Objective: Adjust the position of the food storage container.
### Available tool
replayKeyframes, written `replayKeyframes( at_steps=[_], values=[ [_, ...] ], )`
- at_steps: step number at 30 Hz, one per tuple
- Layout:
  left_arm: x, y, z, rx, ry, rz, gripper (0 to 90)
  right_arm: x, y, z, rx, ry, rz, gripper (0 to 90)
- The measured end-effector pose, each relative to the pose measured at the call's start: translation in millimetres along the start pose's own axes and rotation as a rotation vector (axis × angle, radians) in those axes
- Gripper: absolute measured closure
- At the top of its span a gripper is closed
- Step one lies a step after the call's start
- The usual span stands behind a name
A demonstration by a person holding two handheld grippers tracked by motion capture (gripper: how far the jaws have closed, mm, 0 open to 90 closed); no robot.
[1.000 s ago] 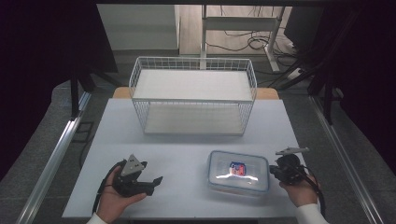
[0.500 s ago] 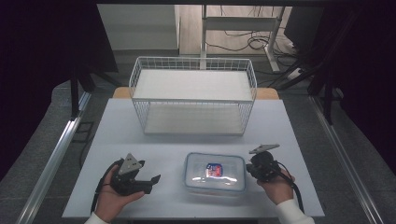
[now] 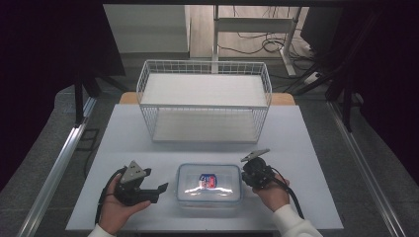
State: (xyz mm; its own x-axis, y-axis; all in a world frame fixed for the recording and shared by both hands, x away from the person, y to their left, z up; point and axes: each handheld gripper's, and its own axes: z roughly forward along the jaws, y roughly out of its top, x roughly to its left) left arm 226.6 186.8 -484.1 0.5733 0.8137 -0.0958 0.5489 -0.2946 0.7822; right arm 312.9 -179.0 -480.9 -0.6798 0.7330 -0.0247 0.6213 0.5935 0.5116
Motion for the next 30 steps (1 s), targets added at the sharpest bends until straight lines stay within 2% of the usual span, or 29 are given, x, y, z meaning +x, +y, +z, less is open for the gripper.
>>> replayKeyframes(
  at_steps=[7,14,19,26,28,30],
  values=[
    [3.2,-0.7,-0.3,0.001,0.011,-0.007,21.8,4.6,11.8,8.0,-0.006,0.018,-0.028,88.9],
    [3.0,-0.2,-1.1,-0.010,-0.010,-0.026,21.7,6.4,13.3,9.5,-0.015,0.023,-0.033,88.8],
    [4.0,-0.5,-1.3,-0.008,-0.012,-0.030,21.5,-3.1,6.8,-6.1,-0.070,0.027,0.010,88.8],
    [4.6,-0.4,-1.5,-0.005,-0.013,-0.031,21.0,-16.7,-16.9,-33.3,-0.161,0.029,0.049,88.4],
    [5.3,-0.6,-1.7,-0.004,-0.012,-0.033,20.9,-21.1,-22.7,-39.2,-0.195,0.048,0.068,87.9],
    [6.0,-0.5,-1.8,-0.006,-0.011,-0.039,20.9,-24.5,-26.2,-43.2,-0.216,0.096,0.105,87.6]
  ],
)
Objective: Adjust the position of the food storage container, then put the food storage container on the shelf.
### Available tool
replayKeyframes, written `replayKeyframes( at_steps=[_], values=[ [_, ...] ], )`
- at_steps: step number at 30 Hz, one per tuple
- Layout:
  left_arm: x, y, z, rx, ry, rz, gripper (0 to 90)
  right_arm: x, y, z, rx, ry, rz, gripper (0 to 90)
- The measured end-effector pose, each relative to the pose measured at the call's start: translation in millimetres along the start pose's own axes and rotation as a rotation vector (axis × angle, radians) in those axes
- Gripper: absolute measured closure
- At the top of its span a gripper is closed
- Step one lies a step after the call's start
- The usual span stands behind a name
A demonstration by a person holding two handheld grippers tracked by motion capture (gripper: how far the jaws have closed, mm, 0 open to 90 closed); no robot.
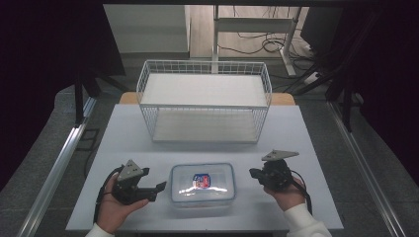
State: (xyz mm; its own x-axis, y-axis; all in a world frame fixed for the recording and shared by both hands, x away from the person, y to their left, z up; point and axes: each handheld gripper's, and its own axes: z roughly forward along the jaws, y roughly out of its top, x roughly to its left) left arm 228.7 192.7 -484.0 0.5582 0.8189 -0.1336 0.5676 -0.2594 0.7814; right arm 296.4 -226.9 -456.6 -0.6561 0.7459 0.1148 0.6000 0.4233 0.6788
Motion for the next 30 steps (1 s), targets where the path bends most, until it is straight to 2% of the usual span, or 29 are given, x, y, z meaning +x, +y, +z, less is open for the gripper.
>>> replayKeyframes(
  at_steps=[3,4,7,9,10,13,20,24,27,30],
  values=[
    [0.0,0.0,0.8,0.004,0.001,0.000,20.7,-2.4,-0.6,-1.0,-0.023,0.036,0.021,82.3],
    [-0.3,-0.1,1.0,0.005,0.000,0.001,20.6,-2.1,-0.5,-0.3,-0.027,0.040,0.017,75.1],
    [-0.3,0.0,0.7,0.004,-0.001,0.000,20.5,0.6,-0.3,2.3,-0.061,0.017,0.029,42.6],
    [0.2,0.0,0.4,0.002,-0.002,-0.003,20.5,0.7,0.3,3.3,-0.069,0.026,0.036,31.5],
    [0.4,0.0,0.4,0.001,-0.002,-0.004,20.4,1.0,0.3,3.1,-0.073,0.032,0.036,28.9],
    [0.6,0.1,0.6,0.005,-0.009,-0.002,20.6,3.0,-0.3,1.8,-0.094,0.053,0.022,23.5],
    [0.2,0.2,-0.2,0.003,-0.029,-0.009,23.3,9.0,-0.2,1.6,-0.109,0.082,0.012,20.5],
    [0.2,0.1,-1.6,0.001,-0.034,-0.024,22.4,11.3,0.7,2.3,-0.112,0.106,0.017,20.4],
    [1.7,1.4,-1.7,-0.003,-0.057,-0.056,21.2,13.0,1.3,3.4,-0.112,0.117,0.017,20.3],
    [2.3,1.7,0.5,0.012,-0.066,-0.061,21.0,14.4,-0.5,6.0,-0.105,0.122,0.019,19.8]
  ],
)
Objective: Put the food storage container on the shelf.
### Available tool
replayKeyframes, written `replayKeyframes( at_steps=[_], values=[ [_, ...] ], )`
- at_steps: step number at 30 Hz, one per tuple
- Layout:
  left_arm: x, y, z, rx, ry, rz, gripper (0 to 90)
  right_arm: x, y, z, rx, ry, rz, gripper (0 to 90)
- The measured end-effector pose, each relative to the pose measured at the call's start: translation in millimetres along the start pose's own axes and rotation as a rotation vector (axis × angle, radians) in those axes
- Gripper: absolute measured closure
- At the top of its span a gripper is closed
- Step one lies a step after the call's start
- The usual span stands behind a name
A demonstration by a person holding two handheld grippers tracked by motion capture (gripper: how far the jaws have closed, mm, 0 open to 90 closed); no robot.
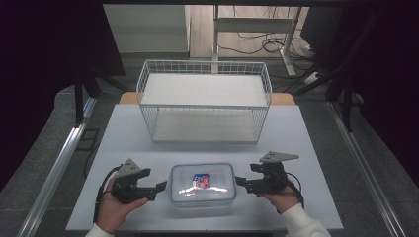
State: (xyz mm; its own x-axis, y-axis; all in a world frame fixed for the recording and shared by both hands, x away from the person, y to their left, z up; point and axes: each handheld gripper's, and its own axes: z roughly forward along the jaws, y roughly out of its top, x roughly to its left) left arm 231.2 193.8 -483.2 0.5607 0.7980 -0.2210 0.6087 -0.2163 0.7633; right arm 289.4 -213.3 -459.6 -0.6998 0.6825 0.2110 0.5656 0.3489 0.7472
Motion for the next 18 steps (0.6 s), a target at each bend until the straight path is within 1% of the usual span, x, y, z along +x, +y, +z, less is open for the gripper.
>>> replayKeyframes(
  at_steps=[2,5,8,9,12,14,15,16,18],
  values=[
    [0.9,0.0,1.5,0.005,-0.022,-0.013,20.8,0.8,-1.7,1.5,0.004,0.000,-0.003,19.6],
    [4.3,-0.1,2.5,0.004,-0.071,-0.060,20.7,2.1,-2.7,1.9,0.003,-0.001,-0.011,19.5],
    [8.4,-0.6,4.1,0.001,-0.106,-0.109,20.6,2.0,-2.4,2.2,-0.003,-0.006,-0.011,19.5],
    [9.8,-0.7,5.4,0.001,-0.114,-0.120,20.6,1.9,-2.4,2.7,-0.005,-0.009,-0.011,19.5],
    [12.3,-0.5,10.6,0.009,-0.118,-0.134,20.5,2.8,-2.5,3.8,-0.014,-0.025,-0.018,19.5],
    [13.0,0.4,15.0,0.014,-0.136,-0.146,20.3,3.6,-1.8,3.5,-0.019,-0.025,-0.013,19.5],
    [12.8,0.8,17.8,0.017,-0.148,-0.158,20.1,3.9,-1.4,3.3,-0.021,-0.021,-0.011,19.6],
    [13.0,1.1,20.3,0.025,-0.167,-0.167,19.8,4.3,-1.2,3.1,-0.022,-0.016,-0.010,19.6],
    [12.3,1.3,24.7,0.037,-0.186,-0.182,18.8,5.0,-1.0,3.4,-0.021,-0.013,-0.015,19.6]
  ],
)
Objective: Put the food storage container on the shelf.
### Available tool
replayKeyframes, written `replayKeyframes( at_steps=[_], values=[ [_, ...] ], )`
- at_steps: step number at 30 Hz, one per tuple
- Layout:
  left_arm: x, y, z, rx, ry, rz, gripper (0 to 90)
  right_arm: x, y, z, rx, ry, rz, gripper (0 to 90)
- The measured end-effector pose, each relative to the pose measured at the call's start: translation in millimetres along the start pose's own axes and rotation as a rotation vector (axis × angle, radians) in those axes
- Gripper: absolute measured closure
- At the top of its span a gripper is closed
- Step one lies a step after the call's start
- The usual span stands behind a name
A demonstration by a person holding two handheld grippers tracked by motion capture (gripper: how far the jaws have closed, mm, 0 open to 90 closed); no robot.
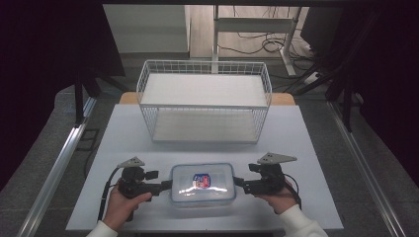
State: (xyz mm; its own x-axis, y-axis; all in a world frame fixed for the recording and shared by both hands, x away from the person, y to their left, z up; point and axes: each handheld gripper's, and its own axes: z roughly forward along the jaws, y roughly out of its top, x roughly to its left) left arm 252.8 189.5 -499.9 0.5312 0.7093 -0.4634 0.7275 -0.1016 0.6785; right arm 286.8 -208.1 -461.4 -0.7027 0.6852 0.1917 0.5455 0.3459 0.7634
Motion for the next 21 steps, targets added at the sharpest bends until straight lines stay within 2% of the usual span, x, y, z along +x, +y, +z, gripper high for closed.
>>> replayKeyframes(
  at_steps=[2,5,7,10,16,19,21],
  values=[
    [1.0,-0.4,2.7,0.006,-0.030,-0.032,17.8,0.2,-0.1,0.3,0.004,0.004,0.001,19.6],
    [7.6,-2.9,6.8,0.010,-0.106,-0.127,16.6,-0.1,-0.1,0.2,0.004,0.005,0.001,19.6],
    [10.0,-2.6,9.4,0.021,-0.102,-0.131,16.5,-0.4,0.0,0.1,0.003,0.005,0.003,19.6],
    [12.2,-2.0,14.4,0.031,-0.138,-0.155,16.6,-0.4,-0.1,0.4,0.006,0.006,0.003,19.6],
    [11.6,-4.0,26.1,0.081,-0.193,-0.167,16.6,-0.1,-0.5,2.2,0.014,0.009,0.003,19.6],
    [12.3,-5.0,30.2,0.097,-0.219,-0.172,17.5,-0.9,-0.8,3.9,0.024,0.027,0.017,19.0],
    [13.2,-6.1,32.0,0.100,-0.237,-0.186,18.4,-2.8,-1.1,6.2,0.038,0.063,0.044,18.1]
  ],
)
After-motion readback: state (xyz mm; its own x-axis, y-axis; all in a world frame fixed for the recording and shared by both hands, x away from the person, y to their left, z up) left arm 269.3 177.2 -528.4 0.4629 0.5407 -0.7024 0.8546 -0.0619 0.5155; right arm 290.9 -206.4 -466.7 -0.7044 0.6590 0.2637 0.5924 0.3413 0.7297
